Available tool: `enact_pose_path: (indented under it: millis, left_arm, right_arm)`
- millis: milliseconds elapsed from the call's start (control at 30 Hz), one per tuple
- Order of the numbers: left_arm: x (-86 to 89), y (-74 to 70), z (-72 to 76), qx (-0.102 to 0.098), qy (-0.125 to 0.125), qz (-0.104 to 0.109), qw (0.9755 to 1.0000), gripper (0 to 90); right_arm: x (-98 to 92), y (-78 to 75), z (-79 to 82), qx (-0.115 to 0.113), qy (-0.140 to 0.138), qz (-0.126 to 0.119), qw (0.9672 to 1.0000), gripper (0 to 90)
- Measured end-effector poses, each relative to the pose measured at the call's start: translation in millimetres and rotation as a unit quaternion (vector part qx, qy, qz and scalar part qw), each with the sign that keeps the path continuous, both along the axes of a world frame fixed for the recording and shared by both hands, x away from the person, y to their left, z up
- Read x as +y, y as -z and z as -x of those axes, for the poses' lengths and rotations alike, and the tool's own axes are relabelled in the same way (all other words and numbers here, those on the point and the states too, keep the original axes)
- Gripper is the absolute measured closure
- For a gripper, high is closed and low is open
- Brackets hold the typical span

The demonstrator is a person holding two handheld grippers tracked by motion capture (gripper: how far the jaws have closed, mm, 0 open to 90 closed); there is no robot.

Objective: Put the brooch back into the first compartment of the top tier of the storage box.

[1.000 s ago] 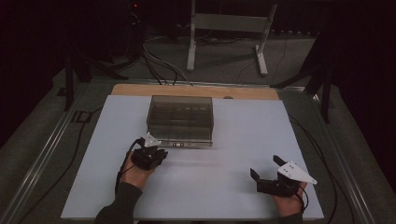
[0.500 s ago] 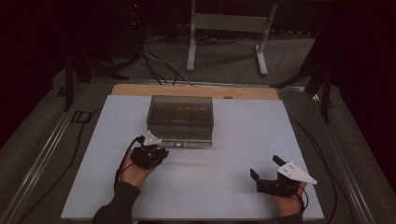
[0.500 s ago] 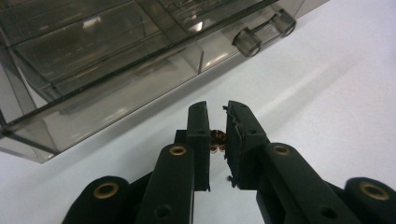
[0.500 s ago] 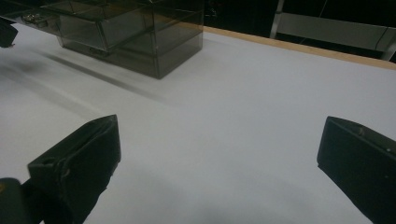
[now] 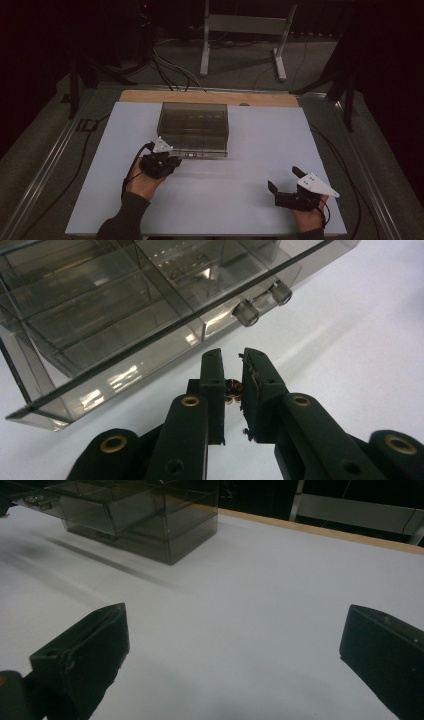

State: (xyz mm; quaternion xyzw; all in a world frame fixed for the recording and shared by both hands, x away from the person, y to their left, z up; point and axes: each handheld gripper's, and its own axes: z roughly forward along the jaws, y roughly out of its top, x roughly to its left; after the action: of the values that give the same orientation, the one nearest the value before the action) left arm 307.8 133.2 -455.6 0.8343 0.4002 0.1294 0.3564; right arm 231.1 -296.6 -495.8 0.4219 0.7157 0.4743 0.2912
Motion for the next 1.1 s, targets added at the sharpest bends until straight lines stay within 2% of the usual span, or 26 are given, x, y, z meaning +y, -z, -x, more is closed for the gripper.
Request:
enact_pose_path:
  millis: [1100]
  left_arm:
    - [4.7,-26.6,-5.3,-0.020,-0.002,0.016,0.9997,81.0]
  right_arm:
    - [0.2,0.1,-0.2,0.000,0.001,0.001,1.0000,0.2]
